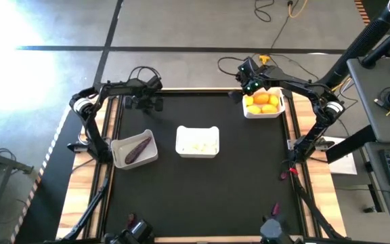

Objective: Sort produce into baskets
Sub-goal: Put the purple eggplant into the gray bin

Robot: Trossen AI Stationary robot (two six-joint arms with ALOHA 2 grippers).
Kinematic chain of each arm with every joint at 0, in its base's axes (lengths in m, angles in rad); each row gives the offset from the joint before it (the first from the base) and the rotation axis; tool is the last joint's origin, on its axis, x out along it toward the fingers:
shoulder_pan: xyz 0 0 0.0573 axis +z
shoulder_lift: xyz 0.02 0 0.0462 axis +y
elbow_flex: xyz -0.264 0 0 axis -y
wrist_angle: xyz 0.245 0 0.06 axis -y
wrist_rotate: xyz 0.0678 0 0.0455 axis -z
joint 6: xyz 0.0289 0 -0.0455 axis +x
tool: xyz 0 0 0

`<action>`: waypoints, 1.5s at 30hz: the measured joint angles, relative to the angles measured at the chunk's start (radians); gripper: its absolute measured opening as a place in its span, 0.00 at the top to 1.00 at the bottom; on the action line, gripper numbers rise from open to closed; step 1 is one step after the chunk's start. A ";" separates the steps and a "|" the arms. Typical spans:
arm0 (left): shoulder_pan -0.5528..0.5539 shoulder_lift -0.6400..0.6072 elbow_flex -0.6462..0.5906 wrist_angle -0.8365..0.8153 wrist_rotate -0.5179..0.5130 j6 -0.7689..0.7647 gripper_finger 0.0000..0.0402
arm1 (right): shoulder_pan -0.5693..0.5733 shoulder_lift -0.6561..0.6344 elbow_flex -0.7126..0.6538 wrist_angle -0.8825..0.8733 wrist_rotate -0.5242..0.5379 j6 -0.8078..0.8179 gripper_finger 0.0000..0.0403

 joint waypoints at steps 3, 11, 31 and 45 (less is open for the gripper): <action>-0.021 -0.025 0.016 -0.075 0.007 0.028 0.97 | 0.008 -0.021 0.000 -0.023 -0.035 0.004 0.19; -0.253 -0.312 0.130 -0.272 0.009 0.116 0.94 | 0.045 -0.089 -0.022 -0.039 -0.029 -0.006 0.19; -0.815 -0.640 -0.219 -0.357 0.080 -0.389 0.91 | 0.357 -0.176 -0.048 -0.023 -0.028 0.347 0.19; -0.836 -0.634 -0.231 -0.406 0.023 -0.272 0.62 | 1.112 -0.327 -0.029 -0.015 0.451 1.037 0.19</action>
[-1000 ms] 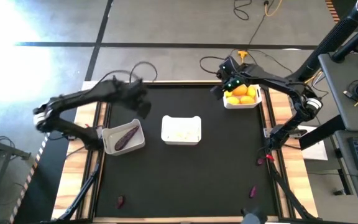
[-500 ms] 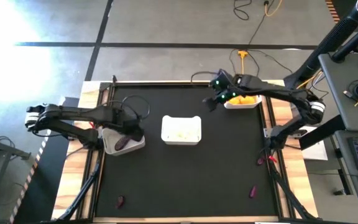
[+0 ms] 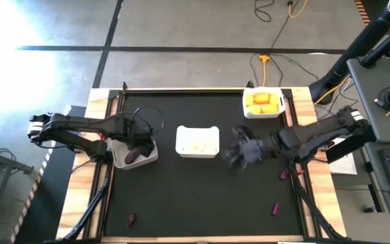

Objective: Sort produce into baskets
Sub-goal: Put the purple eggplant into the gray bin

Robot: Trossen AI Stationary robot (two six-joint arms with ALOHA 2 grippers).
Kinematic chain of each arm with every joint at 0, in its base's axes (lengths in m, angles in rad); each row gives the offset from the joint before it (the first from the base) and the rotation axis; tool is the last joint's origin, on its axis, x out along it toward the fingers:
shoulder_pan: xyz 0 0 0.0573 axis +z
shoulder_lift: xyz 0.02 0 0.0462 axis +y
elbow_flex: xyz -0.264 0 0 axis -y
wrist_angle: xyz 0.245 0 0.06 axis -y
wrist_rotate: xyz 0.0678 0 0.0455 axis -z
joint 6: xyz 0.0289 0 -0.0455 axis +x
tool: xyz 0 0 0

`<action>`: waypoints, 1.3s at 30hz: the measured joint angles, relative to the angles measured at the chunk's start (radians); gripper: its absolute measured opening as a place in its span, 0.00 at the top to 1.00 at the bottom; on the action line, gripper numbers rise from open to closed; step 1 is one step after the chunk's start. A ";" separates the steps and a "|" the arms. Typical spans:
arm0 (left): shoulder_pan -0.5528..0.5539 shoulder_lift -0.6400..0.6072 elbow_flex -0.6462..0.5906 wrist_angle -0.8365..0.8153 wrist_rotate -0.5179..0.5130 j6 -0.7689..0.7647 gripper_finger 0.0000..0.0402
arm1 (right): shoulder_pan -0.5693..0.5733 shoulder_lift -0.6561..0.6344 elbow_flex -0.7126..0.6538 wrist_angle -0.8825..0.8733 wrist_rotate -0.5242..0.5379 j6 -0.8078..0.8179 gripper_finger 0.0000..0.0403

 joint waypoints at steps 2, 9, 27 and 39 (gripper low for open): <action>-0.033 -0.009 0.060 -0.024 0.018 -0.001 0.60 | 0.064 0.007 0.006 -0.001 0.061 0.047 0.19; -0.401 -0.025 0.235 0.004 0.069 -0.115 0.57 | 0.098 0.043 0.007 0.001 0.135 0.111 0.19; -1.029 0.367 0.241 0.232 0.128 -0.945 0.57 | 0.024 0.157 0.009 0.036 0.058 0.058 0.19; -1.028 0.615 0.386 0.200 0.247 -0.967 0.57 | 0.024 0.180 0.011 0.038 0.017 0.056 0.19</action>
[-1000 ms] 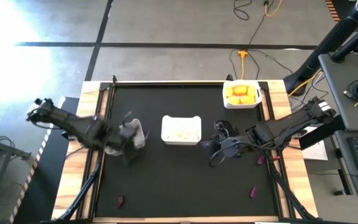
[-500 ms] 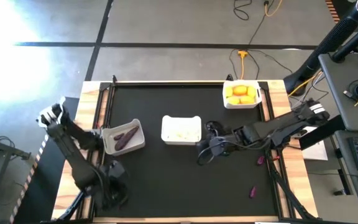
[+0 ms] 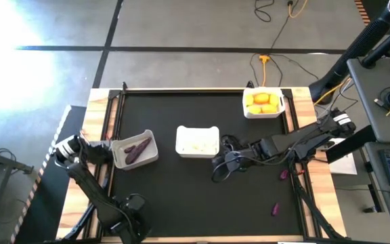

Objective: Sort produce into baskets
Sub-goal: Put the purple eggplant into the gray bin

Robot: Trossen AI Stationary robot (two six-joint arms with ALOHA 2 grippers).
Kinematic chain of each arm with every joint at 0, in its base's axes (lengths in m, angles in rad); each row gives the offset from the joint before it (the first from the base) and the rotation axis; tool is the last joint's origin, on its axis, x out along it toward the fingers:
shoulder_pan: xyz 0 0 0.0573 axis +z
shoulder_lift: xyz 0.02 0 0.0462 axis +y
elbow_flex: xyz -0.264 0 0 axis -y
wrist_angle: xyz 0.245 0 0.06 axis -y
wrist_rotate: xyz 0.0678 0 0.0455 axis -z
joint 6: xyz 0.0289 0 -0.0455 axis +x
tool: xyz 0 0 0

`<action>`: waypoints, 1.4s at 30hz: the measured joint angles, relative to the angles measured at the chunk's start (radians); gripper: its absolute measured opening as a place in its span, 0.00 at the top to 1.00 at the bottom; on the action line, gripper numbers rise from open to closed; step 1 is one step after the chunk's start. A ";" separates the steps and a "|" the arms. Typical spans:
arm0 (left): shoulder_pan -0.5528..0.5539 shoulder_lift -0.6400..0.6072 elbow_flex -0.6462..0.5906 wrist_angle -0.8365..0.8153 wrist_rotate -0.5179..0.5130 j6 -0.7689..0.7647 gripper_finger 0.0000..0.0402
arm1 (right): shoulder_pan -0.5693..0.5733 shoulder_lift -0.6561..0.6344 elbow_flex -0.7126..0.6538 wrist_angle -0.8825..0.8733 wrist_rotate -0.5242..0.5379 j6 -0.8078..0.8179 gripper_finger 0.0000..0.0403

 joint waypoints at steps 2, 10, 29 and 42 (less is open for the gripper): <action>0.000 0.002 0.001 -0.011 0.001 -0.020 0.57 | -0.003 0.000 0.000 0.001 0.000 -0.001 0.19; -0.003 -0.002 -0.018 -0.007 0.008 -0.013 0.57 | -0.007 0.000 0.000 0.016 -0.001 -0.002 0.19; -0.020 0.074 -0.078 0.085 0.084 0.028 0.67 | -0.019 0.000 0.000 0.015 -0.026 -0.020 0.19; 0.124 -0.241 -0.056 -0.335 -0.315 0.132 0.91 | -0.086 0.000 0.010 0.015 -0.040 -0.111 0.19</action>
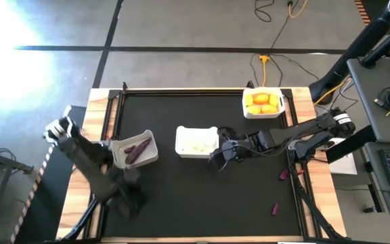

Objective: Sort produce into baskets
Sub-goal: Put the purple eggplant into the gray bin, then move the purple eggplants to the middle

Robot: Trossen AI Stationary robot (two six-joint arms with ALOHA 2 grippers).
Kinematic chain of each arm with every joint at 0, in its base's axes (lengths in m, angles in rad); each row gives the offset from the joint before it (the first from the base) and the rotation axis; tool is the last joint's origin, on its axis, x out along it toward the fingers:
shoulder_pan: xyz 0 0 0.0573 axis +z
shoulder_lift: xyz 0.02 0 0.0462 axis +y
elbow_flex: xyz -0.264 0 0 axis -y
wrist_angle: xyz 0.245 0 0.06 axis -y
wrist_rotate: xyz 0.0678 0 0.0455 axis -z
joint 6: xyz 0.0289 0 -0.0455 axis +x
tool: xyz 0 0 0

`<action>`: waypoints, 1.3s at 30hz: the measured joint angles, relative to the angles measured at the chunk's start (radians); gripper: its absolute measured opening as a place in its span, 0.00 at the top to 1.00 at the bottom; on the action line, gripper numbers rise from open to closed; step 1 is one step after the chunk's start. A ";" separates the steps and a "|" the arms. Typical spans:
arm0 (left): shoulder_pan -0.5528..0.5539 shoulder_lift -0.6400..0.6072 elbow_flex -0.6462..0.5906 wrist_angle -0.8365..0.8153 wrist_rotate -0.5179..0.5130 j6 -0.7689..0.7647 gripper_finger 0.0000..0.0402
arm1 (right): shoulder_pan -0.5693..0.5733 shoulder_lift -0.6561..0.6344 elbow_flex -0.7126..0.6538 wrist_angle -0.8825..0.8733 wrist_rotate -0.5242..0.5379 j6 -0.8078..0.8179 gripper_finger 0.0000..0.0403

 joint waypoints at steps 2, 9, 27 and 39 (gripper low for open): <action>0.079 -0.086 -0.019 -0.048 -0.104 0.065 0.90 | -0.016 0.000 0.008 0.000 -0.020 -0.021 0.19; 0.469 -0.284 -0.163 0.015 -0.256 0.393 0.90 | -0.050 0.000 0.017 -0.011 -0.093 -0.099 0.19; 0.724 -0.392 -0.383 0.203 -0.149 0.539 0.46 | 0.230 0.000 -0.049 -0.298 -0.183 0.351 0.19; 0.590 -0.443 -0.148 0.219 -0.395 0.662 0.41 | 0.548 0.017 -0.254 -0.123 -0.509 1.135 0.19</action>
